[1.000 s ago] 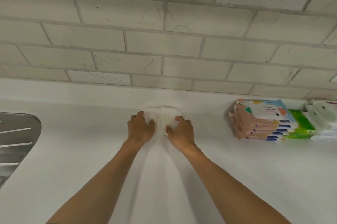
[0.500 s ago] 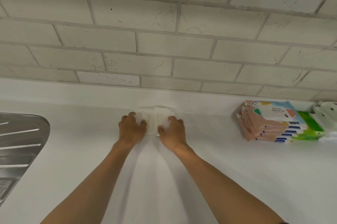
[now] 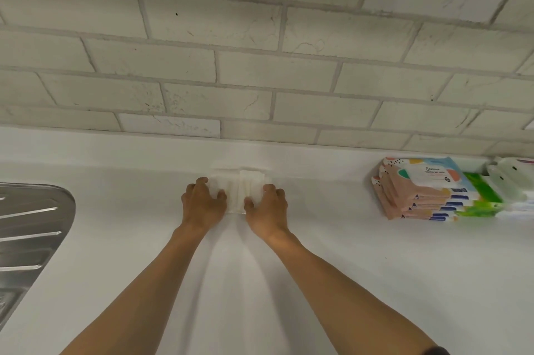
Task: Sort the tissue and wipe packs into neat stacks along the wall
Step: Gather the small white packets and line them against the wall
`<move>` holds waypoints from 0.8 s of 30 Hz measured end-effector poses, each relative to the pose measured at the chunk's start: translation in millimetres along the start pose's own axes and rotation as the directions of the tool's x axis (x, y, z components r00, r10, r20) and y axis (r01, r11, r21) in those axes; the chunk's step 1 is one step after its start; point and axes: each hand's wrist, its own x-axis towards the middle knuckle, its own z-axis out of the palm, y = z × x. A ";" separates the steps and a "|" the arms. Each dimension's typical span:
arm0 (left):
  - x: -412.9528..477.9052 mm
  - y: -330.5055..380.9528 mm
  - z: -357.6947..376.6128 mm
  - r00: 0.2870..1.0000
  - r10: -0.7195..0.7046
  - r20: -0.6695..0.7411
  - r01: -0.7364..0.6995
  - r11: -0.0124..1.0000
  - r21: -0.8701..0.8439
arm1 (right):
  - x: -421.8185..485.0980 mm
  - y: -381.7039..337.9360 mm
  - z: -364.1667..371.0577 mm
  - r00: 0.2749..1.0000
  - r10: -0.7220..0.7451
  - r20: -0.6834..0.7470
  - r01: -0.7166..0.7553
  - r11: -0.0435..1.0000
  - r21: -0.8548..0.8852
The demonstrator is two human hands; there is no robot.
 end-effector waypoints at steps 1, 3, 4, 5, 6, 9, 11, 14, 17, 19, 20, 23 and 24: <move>-0.1 -0.4 -0.9 1.000 -0.001 0.000 0.001 1.000 -0.002 | 0.0 -0.9 0.3 1.000 0.000 0.004 0.000 1.000 0.003; -0.3 -0.9 -4.0 1.000 -0.008 -0.003 0.008 1.000 -0.001 | 0.2 -3.1 1.4 1.000 -0.002 0.011 0.001 1.000 0.010; 0.0 -0.8 -5.8 1.000 -0.007 -0.006 0.007 1.000 0.002 | 0.3 -4.4 2.1 1.000 -0.002 0.014 0.002 1.000 0.011; 0.5 -0.9 -7.3 1.000 -0.004 -0.009 0.004 1.000 0.003 | 0.7 -5.5 2.9 1.000 -0.003 0.017 0.003 1.000 0.011; 0.2 -0.3 -8.5 1.000 0.002 -0.012 -0.002 1.000 0.005 | 1.0 -6.1 3.9 1.000 -0.004 0.017 0.004 1.000 0.009; -0.6 0.0 -8.7 1.000 0.023 -0.019 -0.023 1.000 0.007 | 1.3 -6.5 6.0 1.000 -0.011 0.011 0.011 1.000 0.003; -0.7 -1.3 -8.5 1.000 0.015 -0.017 -0.015 1.000 -0.004 | 1.1 -6.1 6.4 1.000 -0.013 0.006 0.013 1.000 -0.004; -1.0 -3.3 -9.4 1.000 -0.012 -0.014 0.011 0.999 -0.030 | -0.3 -5.6 4.4 1.000 -0.016 -0.004 0.016 0.998 -0.055; -3.9 -2.4 -11.2 0.999 -0.015 -0.039 0.014 1.000 -0.022 | -5.0 -4.4 -3.2 0.999 -0.038 -0.016 0.035 0.992 -0.125; -9.8 1.2 -13.4 0.996 0.019 -0.090 -0.018 1.000 0.016 | -10.4 -0.9 -12.0 0.998 -0.052 -0.027 0.049 0.994 -0.099; -14.5 4.9 -14.7 0.992 0.039 -0.119 -0.037 0.999 0.019 | -13.6 2.3 -18.2 0.998 -0.058 -0.039 0.056 0.996 -0.073; -35.6 25.5 -14.8 0.977 0.121 -0.176 -0.127 0.992 -0.024 | -23.7 19.4 -44.5 0.993 -0.058 -0.104 0.062 0.997 0.037; -44.7 34.5 -13.0 0.973 0.146 -0.176 -0.156 0.987 -0.046 | -27.4 26.5 -55.4 0.990 -0.053 -0.128 0.062 0.996 0.069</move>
